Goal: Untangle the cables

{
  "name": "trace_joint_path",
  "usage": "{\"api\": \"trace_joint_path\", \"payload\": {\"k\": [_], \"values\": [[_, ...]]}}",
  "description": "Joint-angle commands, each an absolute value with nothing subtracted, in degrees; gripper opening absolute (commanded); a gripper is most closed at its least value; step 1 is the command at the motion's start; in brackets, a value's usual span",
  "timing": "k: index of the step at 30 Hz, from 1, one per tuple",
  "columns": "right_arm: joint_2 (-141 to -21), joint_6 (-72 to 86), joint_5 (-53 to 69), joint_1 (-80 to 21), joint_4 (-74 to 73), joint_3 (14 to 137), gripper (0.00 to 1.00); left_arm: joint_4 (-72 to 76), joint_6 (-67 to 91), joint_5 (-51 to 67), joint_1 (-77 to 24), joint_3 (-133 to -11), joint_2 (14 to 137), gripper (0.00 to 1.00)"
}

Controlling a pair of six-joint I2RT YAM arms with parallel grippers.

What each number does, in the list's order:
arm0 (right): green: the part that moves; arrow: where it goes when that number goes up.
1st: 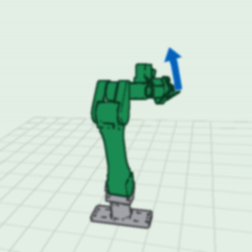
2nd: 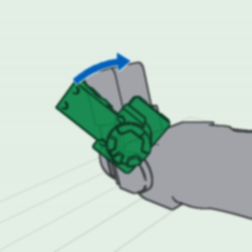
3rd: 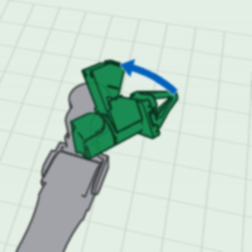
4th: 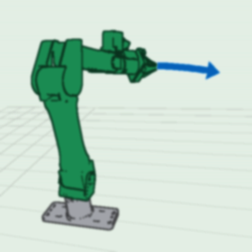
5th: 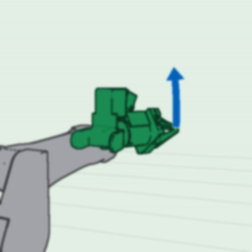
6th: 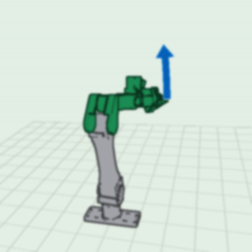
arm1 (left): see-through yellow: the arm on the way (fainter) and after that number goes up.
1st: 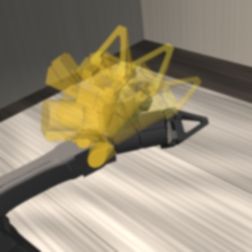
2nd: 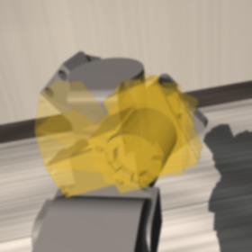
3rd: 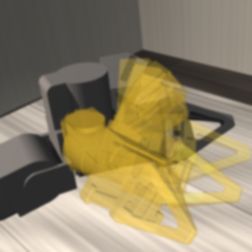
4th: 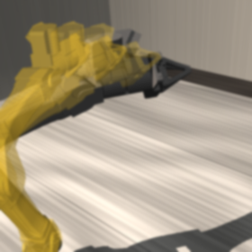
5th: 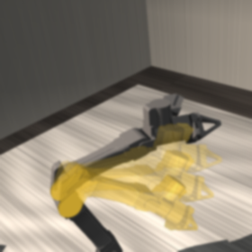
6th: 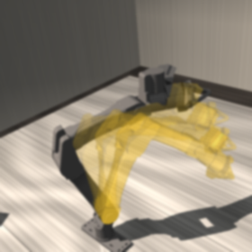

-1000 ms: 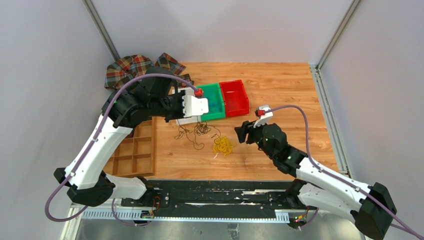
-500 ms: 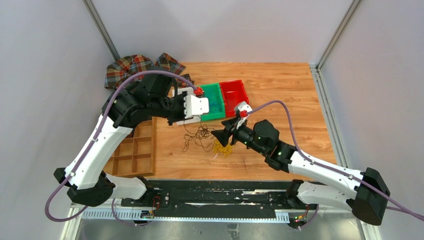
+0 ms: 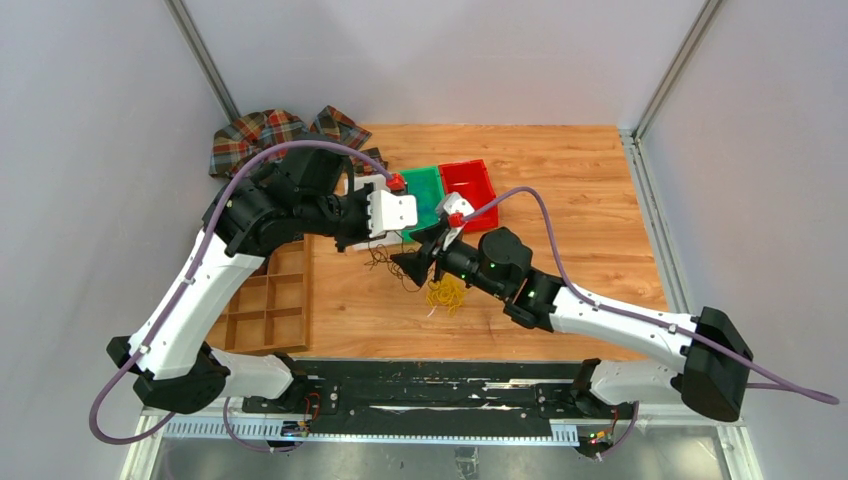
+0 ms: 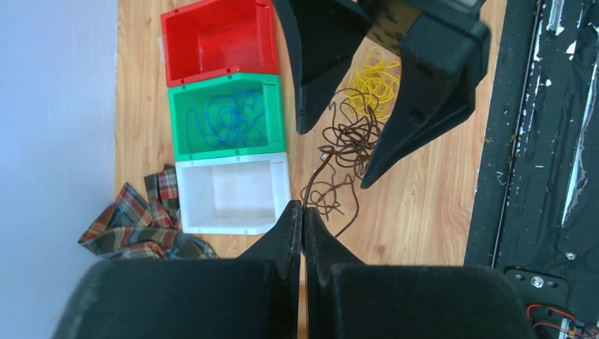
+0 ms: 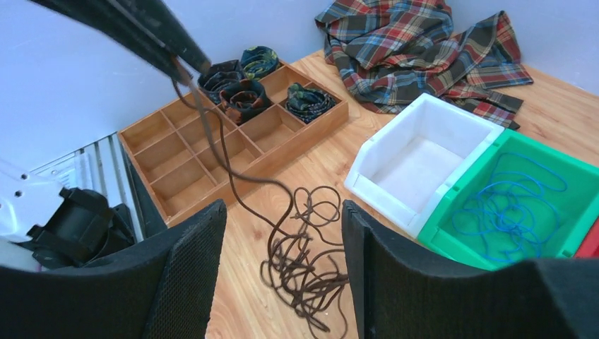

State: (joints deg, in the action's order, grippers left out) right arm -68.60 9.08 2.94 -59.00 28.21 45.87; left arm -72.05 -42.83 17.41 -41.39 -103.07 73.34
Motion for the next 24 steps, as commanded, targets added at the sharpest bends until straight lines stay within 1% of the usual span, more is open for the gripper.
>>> {"api": "trace_joint_path", "payload": {"k": [1, 5, 11, 18, 24], "values": [[-71.15, 7.7, -1.55, -60.2, 30.84, 49.72, 0.6, -70.66, -42.07, 19.04, -41.66, -103.33, 71.95, 0.0], [-73.89, 6.42, -10.04, -60.13, 32.65, 49.9, 0.55, -70.72, -42.17, 19.84, -41.66, -103.65, 71.24, 0.0], [-76.71, 5.98, -13.6, -59.59, 34.89, 47.6, 0.45, -70.8, -42.54, 20.32, -41.66, -104.15, 69.74, 0.01], [-77.43, 8.08, -15.43, -58.45, 35.0, 43.17, 0.43, -70.8, -43.19, 19.5, -41.66, -107.34, 68.83, 0.01], [-77.43, 10.8, -16.02, -57.58, 35.97, 37.19, 0.41, -70.67, -45.78, 14.29, -41.66, -111.21, 68.96, 0.01]]}}
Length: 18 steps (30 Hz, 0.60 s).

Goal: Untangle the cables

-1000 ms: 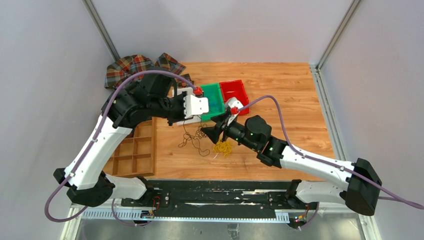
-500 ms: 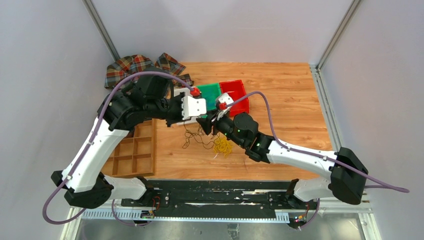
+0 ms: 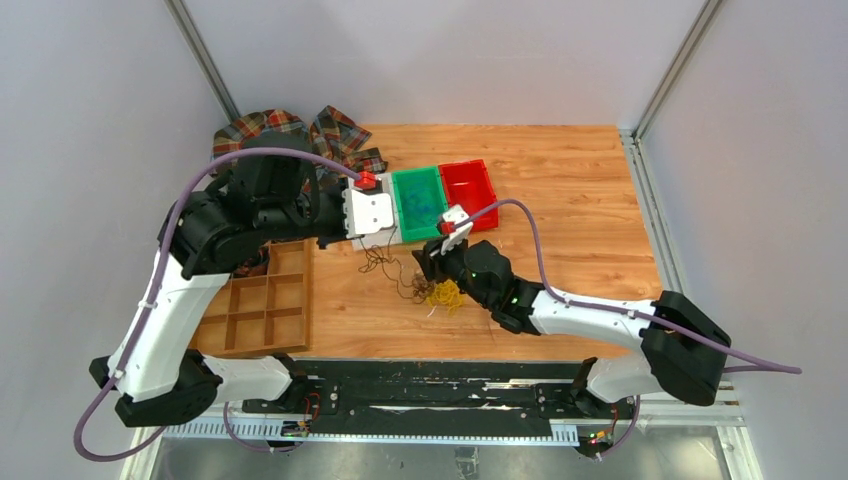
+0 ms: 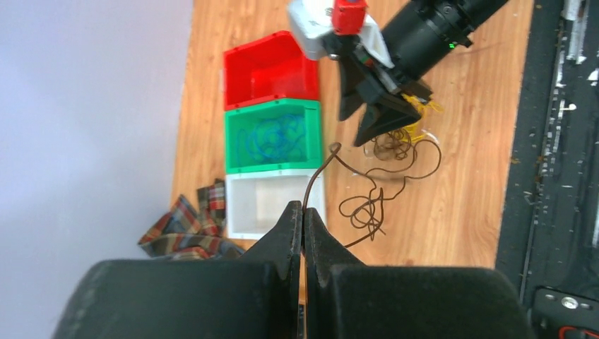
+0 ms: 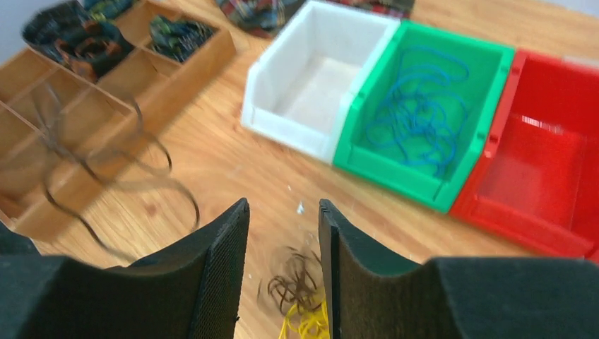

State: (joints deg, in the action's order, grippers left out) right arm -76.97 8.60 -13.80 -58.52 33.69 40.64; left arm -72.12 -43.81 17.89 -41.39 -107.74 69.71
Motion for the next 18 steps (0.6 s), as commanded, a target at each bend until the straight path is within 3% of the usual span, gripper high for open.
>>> {"api": "trace_joint_path", "payload": {"k": [1, 9, 18], "values": [[-77.39, 11.24, -16.35, -57.57, 36.14, 35.89, 0.41, -70.68, -45.98, 12.88, -41.66, -112.34, 69.37, 0.01], [-76.54, 16.59, -17.72, -57.49, 38.08, 27.42, 0.41, -68.77, -47.9, 5.3, -41.66, -118.59, 73.14, 0.01], [-69.56, 16.5, -20.76, -57.48, 35.06, 26.39, 0.44, -49.53, -48.43, -3.3, -39.75, -105.64, 73.39, 0.01]]}}
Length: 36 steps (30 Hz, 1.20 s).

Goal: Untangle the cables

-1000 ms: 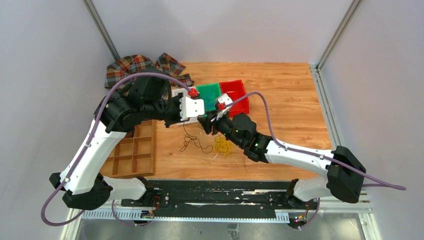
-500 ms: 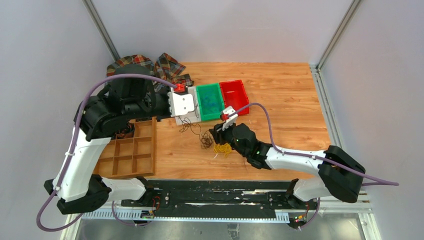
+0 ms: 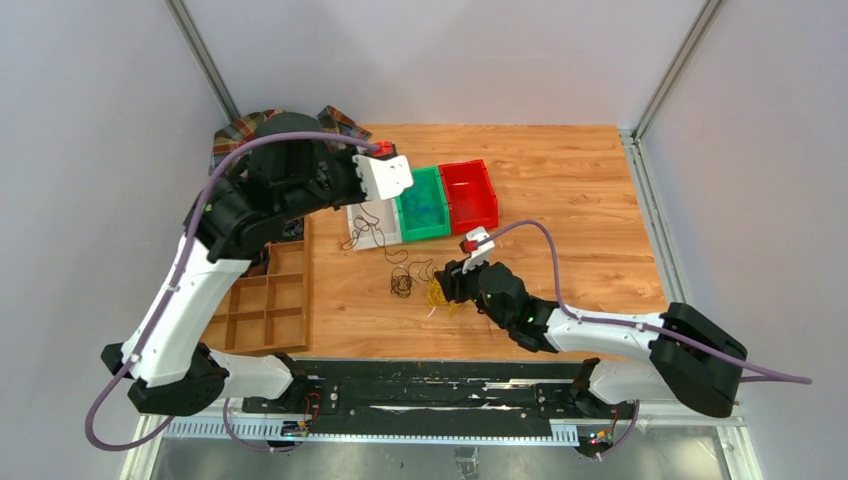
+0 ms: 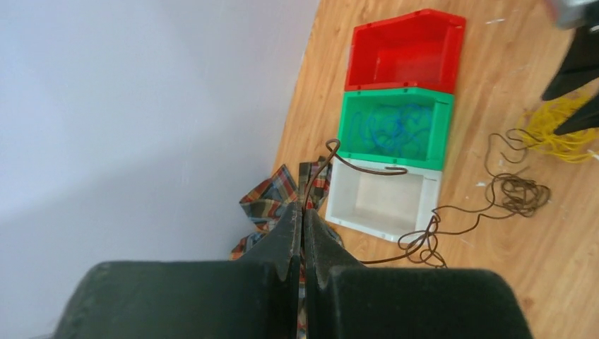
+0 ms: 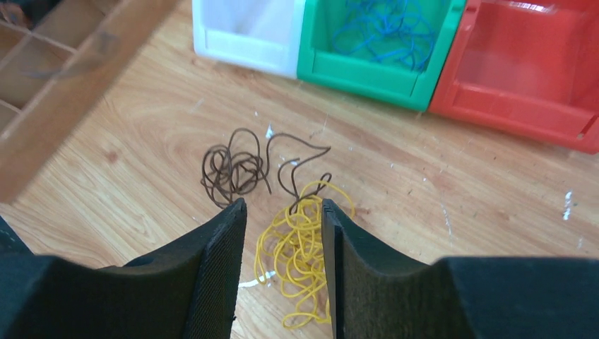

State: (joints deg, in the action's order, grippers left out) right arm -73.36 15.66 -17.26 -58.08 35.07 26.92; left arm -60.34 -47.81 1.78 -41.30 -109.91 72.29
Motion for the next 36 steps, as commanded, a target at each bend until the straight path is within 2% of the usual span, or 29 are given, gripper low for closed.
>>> {"api": "trace_joint_path", "payload": {"k": [1, 10, 25, 36], "values": [[-68.41, 16.31, -21.43, -57.5, 34.59, 26.26, 0.44, -47.72, -48.25, -3.49, -38.92, -104.67, 73.8, 0.0], [-60.33, 15.62, -28.1, -56.29, 31.3, 24.5, 0.45, -39.1, -47.56, -2.72, -31.29, -100.61, 79.93, 0.01], [-57.08, 16.09, -28.04, -54.17, 28.64, 22.84, 0.42, -26.23, -39.73, 5.85, -20.09, -90.53, 84.9, 0.01], [-59.0, 16.68, -26.13, -53.19, 28.88, 24.17, 0.41, -28.05, -35.42, 10.98, -19.96, -93.28, 83.16, 0.01]]}}
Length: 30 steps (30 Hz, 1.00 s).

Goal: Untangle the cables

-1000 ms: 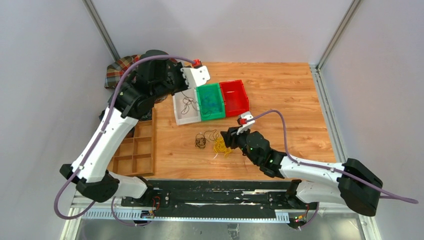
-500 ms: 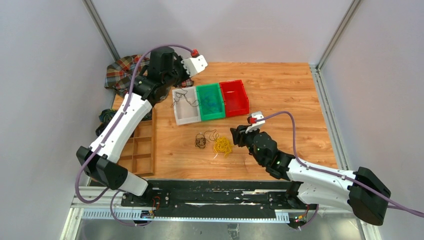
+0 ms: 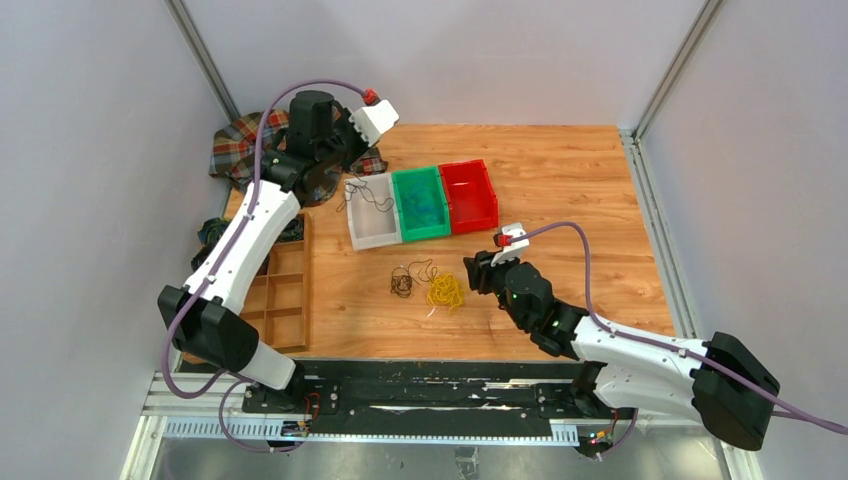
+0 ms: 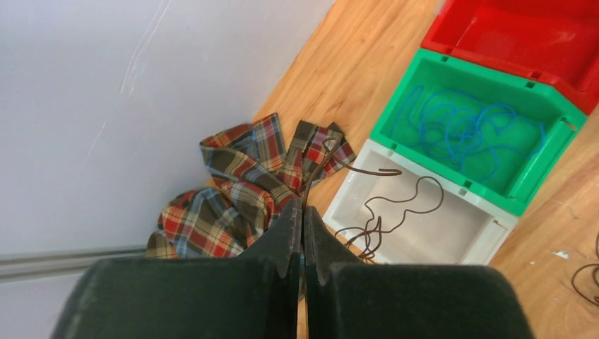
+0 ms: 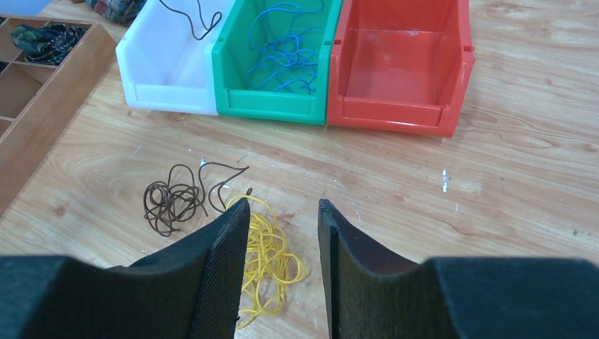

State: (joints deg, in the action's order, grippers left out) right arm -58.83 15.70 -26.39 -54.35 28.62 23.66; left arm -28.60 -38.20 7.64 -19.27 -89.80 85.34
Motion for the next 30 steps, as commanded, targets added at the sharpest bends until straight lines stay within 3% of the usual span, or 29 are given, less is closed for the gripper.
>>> {"api": "trace_joint_path", "payload": {"k": [1, 18, 30], "values": [[-58.85, 16.77, -26.16, -53.19, 28.87, 24.13, 0.41, -28.34, -35.98, 10.47, -20.59, -93.83, 82.84, 0.01], [-56.74, 18.28, -26.15, -52.41, 27.38, 22.98, 0.39, -25.6, -38.48, 5.92, -26.82, -91.85, 82.38, 0.0], [-56.02, 18.55, -26.17, -51.64, 26.1, 22.33, 0.38, -15.97, -37.04, 7.62, -18.01, -79.42, 82.41, 0.01]]}}
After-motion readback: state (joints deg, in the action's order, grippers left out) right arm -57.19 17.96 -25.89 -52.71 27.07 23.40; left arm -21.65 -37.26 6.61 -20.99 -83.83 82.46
